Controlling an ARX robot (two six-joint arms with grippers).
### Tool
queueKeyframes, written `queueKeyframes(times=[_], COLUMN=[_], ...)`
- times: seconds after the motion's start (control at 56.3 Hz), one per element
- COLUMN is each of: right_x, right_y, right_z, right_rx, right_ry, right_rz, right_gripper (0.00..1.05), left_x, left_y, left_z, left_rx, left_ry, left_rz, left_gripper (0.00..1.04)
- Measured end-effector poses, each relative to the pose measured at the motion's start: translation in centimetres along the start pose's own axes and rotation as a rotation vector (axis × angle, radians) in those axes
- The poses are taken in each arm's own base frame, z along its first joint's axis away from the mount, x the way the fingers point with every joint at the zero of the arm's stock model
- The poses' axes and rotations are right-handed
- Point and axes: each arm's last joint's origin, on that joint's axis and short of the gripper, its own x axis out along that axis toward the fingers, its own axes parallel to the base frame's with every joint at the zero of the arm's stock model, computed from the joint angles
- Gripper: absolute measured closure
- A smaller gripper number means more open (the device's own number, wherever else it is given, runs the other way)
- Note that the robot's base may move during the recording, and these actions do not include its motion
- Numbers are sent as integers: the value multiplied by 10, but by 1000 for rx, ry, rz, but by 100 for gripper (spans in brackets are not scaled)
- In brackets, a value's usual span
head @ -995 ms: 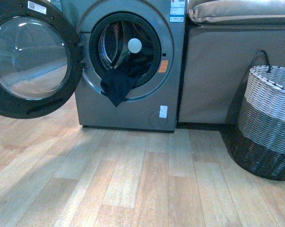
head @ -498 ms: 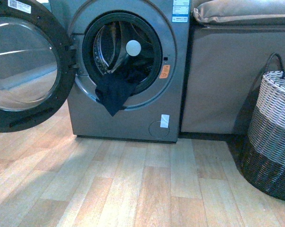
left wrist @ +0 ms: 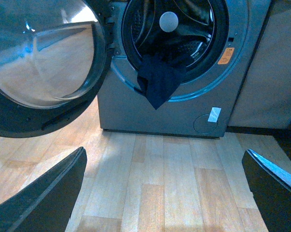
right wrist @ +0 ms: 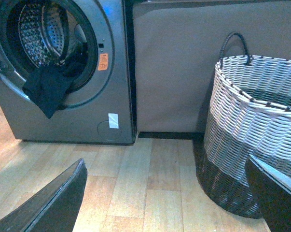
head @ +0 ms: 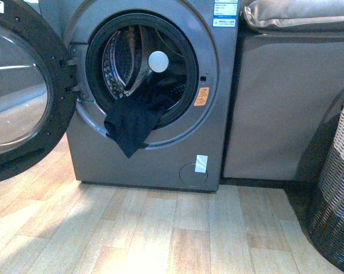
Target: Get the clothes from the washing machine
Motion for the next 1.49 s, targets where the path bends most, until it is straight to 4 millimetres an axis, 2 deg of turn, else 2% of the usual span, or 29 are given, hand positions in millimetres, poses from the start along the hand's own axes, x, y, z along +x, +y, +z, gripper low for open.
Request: queueKeyframes(times=[1.493], right_x=[0], right_y=[0], right_z=[0], right_rx=[0], right_ry=[1], right_rz=[0], right_gripper=[7], left_x=[0], left_y=[0], left_z=[0], left_rx=[0], left_ry=[0], left_rz=[0], left_gripper=[7])
